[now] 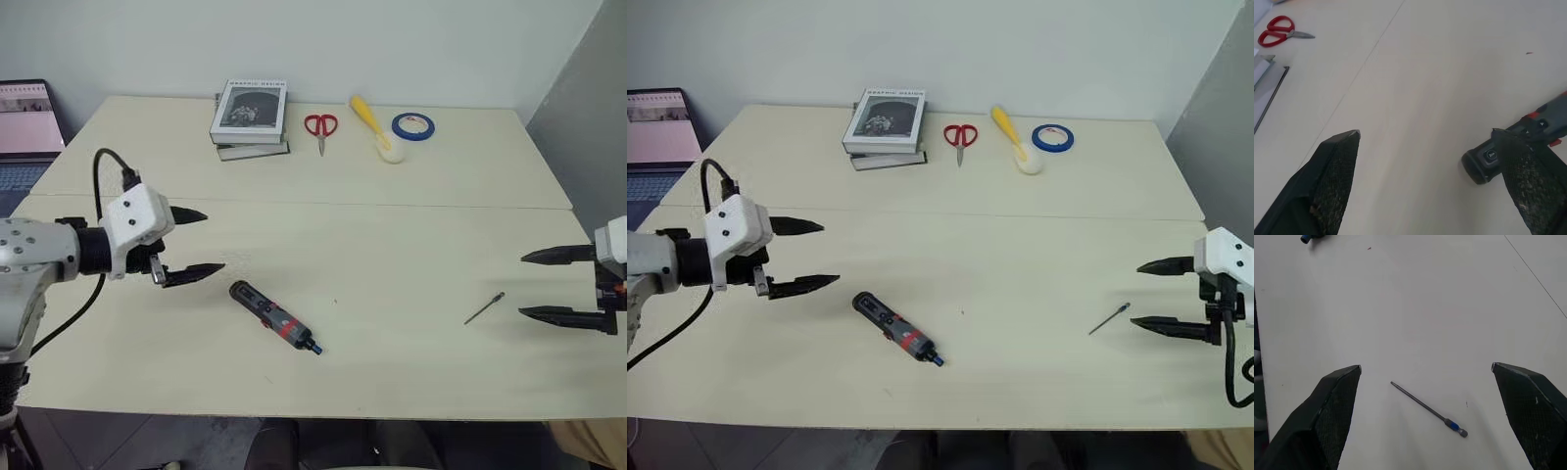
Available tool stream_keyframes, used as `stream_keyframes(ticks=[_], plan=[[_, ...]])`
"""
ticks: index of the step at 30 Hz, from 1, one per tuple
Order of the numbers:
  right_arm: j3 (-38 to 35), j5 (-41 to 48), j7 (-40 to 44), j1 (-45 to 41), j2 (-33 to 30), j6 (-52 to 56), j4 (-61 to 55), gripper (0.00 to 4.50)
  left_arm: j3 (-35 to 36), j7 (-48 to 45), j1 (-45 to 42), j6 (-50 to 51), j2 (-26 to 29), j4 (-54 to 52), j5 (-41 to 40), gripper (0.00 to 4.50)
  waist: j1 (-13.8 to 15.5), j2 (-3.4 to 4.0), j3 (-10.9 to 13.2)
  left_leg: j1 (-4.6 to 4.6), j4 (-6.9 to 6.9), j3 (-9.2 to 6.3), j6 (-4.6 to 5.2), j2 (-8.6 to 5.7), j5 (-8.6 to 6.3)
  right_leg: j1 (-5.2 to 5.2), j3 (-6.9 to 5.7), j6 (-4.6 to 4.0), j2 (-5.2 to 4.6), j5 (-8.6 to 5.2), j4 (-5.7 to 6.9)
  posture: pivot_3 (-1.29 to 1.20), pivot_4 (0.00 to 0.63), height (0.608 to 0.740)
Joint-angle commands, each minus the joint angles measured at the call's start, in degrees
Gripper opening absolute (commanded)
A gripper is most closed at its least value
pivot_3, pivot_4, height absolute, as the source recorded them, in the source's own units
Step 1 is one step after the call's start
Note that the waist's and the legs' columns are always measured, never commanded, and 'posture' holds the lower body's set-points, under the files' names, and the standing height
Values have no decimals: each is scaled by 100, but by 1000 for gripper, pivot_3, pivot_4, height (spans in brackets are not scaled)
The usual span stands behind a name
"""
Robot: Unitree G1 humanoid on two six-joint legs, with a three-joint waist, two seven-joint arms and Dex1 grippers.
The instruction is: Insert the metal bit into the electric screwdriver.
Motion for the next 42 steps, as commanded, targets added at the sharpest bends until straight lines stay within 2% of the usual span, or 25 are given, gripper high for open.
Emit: stream_keyframes(ticks=[1, 8, 12, 17, 21, 27, 34, 42], plan=[[-337, 175, 112, 171, -103, 90, -533, 4500, -255, -432, -195, -81, 136, -425, -122, 4464, 3, 0, 0, 0, 0, 0, 0, 0, 0, 0, -1, 0, 0, 0, 0, 0, 150, 740], [-623, 789, -298, 425, -137, 1152, -2116, 4500, -1536, -1751, -899, -625, 270, -932, 196, 4464, 20, 0, -1, -1, 3, -2, 0, 0, 0, 1, -1, 2, 2, 1, 3, 0, 150, 740], [-545, 768, -657, 464, -355, 1753, -2651, 4500, -2329, -2256, -1393, -1164, -20, -948, 664, 4464, 37, 0, -1, -1, 6, 0, 0, -1, 0, 2, 2, 2, 2, 1, 2, 0, 150, 740], [-334, 1245, -1137, 85, -524, 2540, -3042, 4500, -3189, -2508, -1937, -1597, -352, -756, 1258, 4464, 54, -4, -4, -3, 10, 1, 1, -1, 1, 2, 4, 3, 3, 1, 2, 0, 150, 740], [-310, 1560, -1263, -165, -467, 2721, -3174, 4500, -3648, -2511, -2204, -1803, -613, -567, 1526, 4464, 60, -7, -6, -5, 11, -2, 1, 0, 1, 2, 3, 4, 4, 3, 1, 0, 150, 740], [-399, 1928, -1356, -263, -518, 3031, -3331, 4500, -3954, -2410, -2350, -1919, -897, -329, 2175, 4464, 70, -8, -6, -9, 10, -3, 2, 0, 0, 1, 3, 4, 4, 2, -1, 0, 150, 740], [-359, 2167, -1486, -260, -533, 3227, -3471, 4500, -4267, -2269, -2417, -1626, -1527, -200, 2698, 4464, 108, -10, -9, -8, 12, -5, 3, -1, 1, 2, 2, 5, 5, 3, 0, 0, 150, 740], [-417, 2276, -1468, -213, -566, 3313, -3531, 4500, -4346, -2398, -2412, -1618, -1581, -187, 2950, 4464, 121, -10, -9, -8, 12, -6, 3, 0, 1, 1, 2, 5, 6, 3, 2, 0, 150, 740]])
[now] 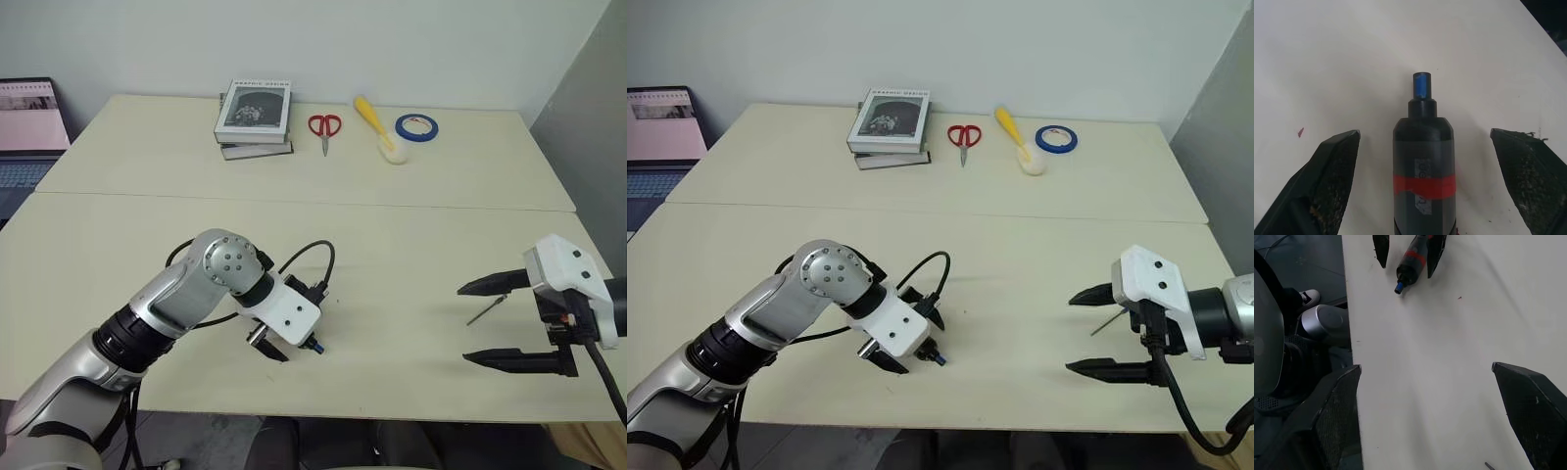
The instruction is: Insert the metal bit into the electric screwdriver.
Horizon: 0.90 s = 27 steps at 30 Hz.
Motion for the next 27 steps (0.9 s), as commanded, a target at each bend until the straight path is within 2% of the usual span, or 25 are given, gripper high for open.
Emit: stream_keyframes(ticks=[1, 13, 25, 27], plan=[[-245, 164, 42, -17, -105, 38, -109, 4500, -47, -31, -131, -101, -44, 9, 155, 4464, 9, 0, 0, 0, 0, 1, 0, 0, 0, 0, 0, 0, 0, 0, 0, 0, 150, 740], [-400, 196, 126, 211, -145, 78, -151, 4500, -338, -143, -571, -266, -385, 633, 291, 4464, 36, 0, 0, -1, 0, 0, 0, 0, 0, 0, -1, 0, 0, 0, -2, 0, 150, 740], [-426, 238, 95, 242, -141, 104, -191, 4500, -678, -143, -646, -406, -459, 817, 351, 4464, 36, 0, 0, -1, 1, -1, 1, 0, 1, 0, 0, 1, 0, 1, 0, 0, 150, 740], [-427, 238, 91, 236, -144, 107, -193, 4500, -729, -143, -654, -414, -485, 822, 367, 4294, 37, 0, -1, -1, 1, -1, 1, 0, 1, 0, -1, 1, 0, 1, 0, 0, 150, 740]])
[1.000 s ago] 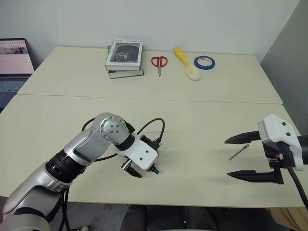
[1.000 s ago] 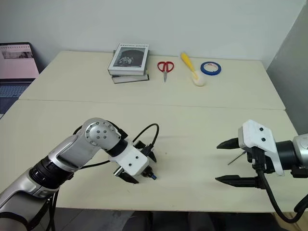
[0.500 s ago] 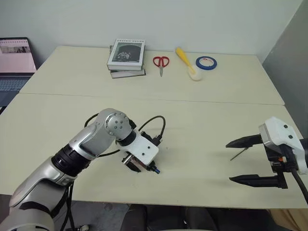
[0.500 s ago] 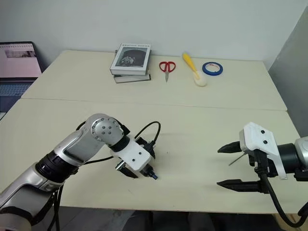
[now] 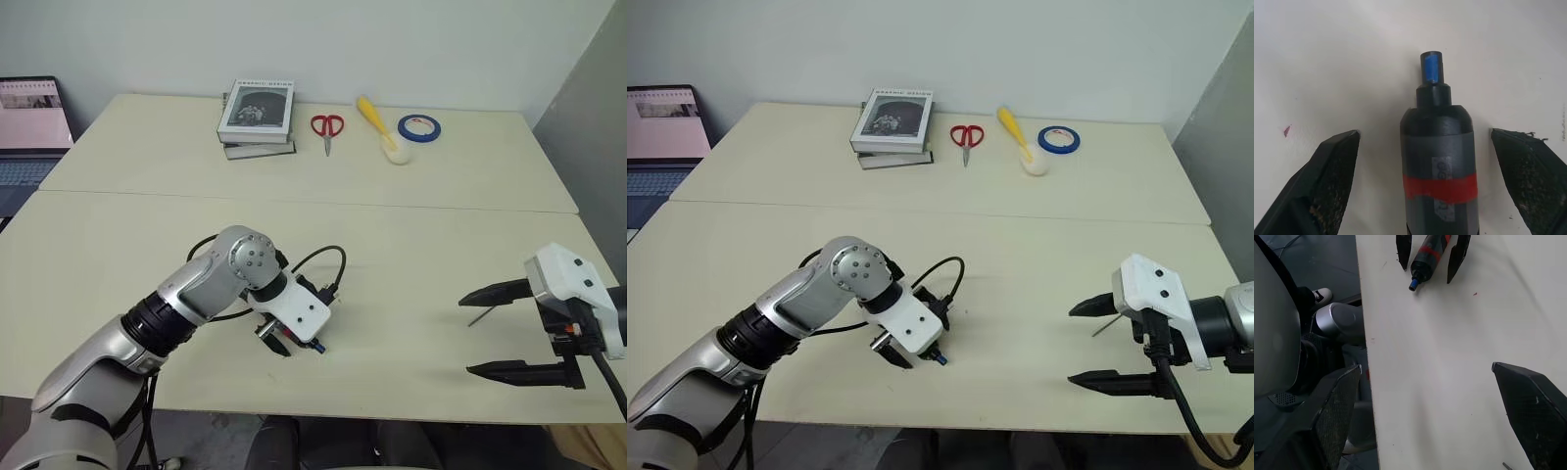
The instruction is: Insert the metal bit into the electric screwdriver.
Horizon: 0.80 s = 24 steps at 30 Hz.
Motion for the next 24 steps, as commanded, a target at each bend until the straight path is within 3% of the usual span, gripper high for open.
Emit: stream_keyframes(ticks=[1, 7, 13, 24], plan=[[-209, 80, -8, -39, -78, -9, -74, 4500, -115, -31, -107, -65, -73, -3, 75, 4175, 1, 0, 0, 0, 0, 0, 0, 0, 0, 0, 0, 0, 0, 0, 0, 0, 150, 740], [-198, 87, -28, -72, -84, -6, -74, 4500, -159, -31, -142, -108, -169, 64, 171, 3262, 0, 4, -4, 1, 1, 0, 0, -1, 0, 2, 1, 1, 0, 1, 0, 0, 150, 740], [-148, 112, -86, -130, -79, -10, -80, 4500, -174, -31, -160, -183, -240, 151, 274, 1776, 21, 9, -8, 2, 5, -1, 3, -2, 2, 8, 1, 7, 0, 4, 0, 0, 150, 740], [-149, 655, 13, -454, -17, -107, -7, 4500, -52, 44, -256, -75, -382, 322, 282, 1676, 24, 11, -11, 5, 11, -3, 9, -3, 6, 16, 2, 13, -1, 9, -1, 0, 150, 740]])
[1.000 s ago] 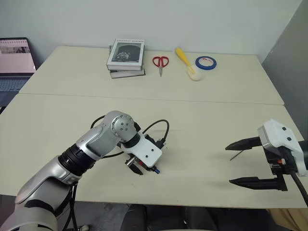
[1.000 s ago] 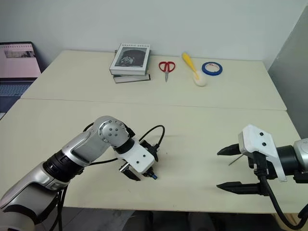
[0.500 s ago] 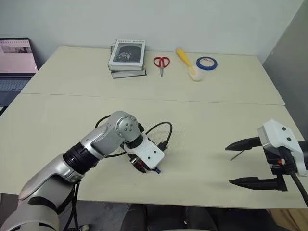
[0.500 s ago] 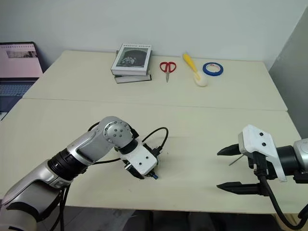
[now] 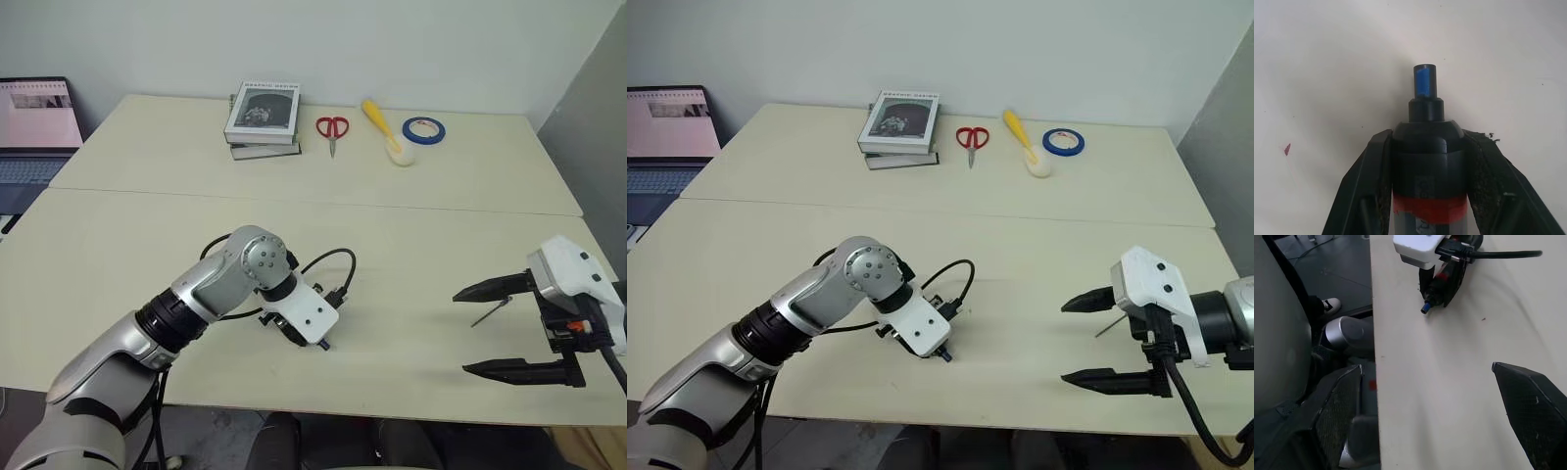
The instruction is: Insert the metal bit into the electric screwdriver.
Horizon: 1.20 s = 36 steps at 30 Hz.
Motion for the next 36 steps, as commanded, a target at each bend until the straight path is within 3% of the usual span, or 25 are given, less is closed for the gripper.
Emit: stream_keyframes(ticks=[1, 18, 36], plan=[[-147, 194, 126, -127, -38, -134, -13, 4500, 109, 61, -126, 97, -133, 130, 107, 1675, 1, 0, 0, 0, 0, 0, 0, 0, 0, 0, 0, 0, 0, 0, 0, 0, 150, 740], [201, -268, 97, -234, -6, -594, 279, 4500, 499, 320, -286, 499, -297, 461, 12, 1675, -5, 0, 0, 0, 0, -2, 3, 0, 2, 0, -1, 2, 0, 1, 0, 0, 150, 740], [141, 105, -497, -908, 222, -484, 608, 4500, 2178, 1211, -645, 2579, -821, 564, -1507, 1673, -16, -2, 2, -29, -8, -13, 3, 0, 2, -23, -8, -4, 2, -2, -9, 0, 150, 740]])
